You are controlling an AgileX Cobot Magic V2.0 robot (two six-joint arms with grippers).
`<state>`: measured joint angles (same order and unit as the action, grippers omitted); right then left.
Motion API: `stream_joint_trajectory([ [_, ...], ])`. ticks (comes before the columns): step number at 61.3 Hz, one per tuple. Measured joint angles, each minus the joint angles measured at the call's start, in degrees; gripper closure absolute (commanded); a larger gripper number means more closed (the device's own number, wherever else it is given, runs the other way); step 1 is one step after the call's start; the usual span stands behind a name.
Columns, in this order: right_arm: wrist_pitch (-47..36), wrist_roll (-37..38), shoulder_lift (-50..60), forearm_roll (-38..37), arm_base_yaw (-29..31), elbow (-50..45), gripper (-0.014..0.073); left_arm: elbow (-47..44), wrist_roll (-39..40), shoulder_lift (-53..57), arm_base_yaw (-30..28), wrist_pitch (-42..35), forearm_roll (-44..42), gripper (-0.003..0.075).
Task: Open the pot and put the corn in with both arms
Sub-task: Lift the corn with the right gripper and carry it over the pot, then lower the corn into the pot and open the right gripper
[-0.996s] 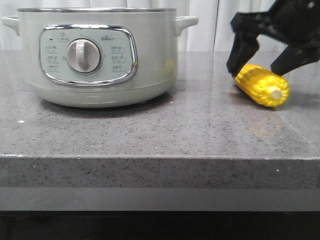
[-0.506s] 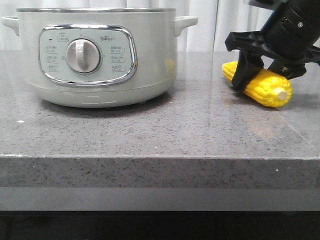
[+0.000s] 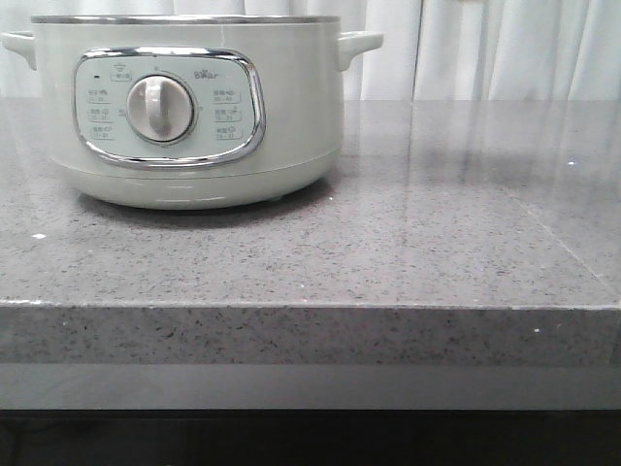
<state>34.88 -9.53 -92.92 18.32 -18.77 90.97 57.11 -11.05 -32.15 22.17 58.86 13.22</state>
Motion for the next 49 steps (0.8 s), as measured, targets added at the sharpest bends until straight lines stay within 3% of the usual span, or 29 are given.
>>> stream_joint_trajectory([
  [17,6.1,-0.1,-14.6,0.0,-11.8,18.3,0.0387,0.0,0.0,0.0,0.0,0.0,0.0,0.0541],
  [33,10.2,-0.2,-22.1,0.0,-15.1,20.5,0.0379,0.0,0.0,0.0,0.0,0.0,0.0,0.0541],
  [49,12.7,-0.2,-22.3,-0.3,-15.1,20.7,0.0069,0.0,0.0,0.0,0.0,0.0,0.0,0.0541],
])
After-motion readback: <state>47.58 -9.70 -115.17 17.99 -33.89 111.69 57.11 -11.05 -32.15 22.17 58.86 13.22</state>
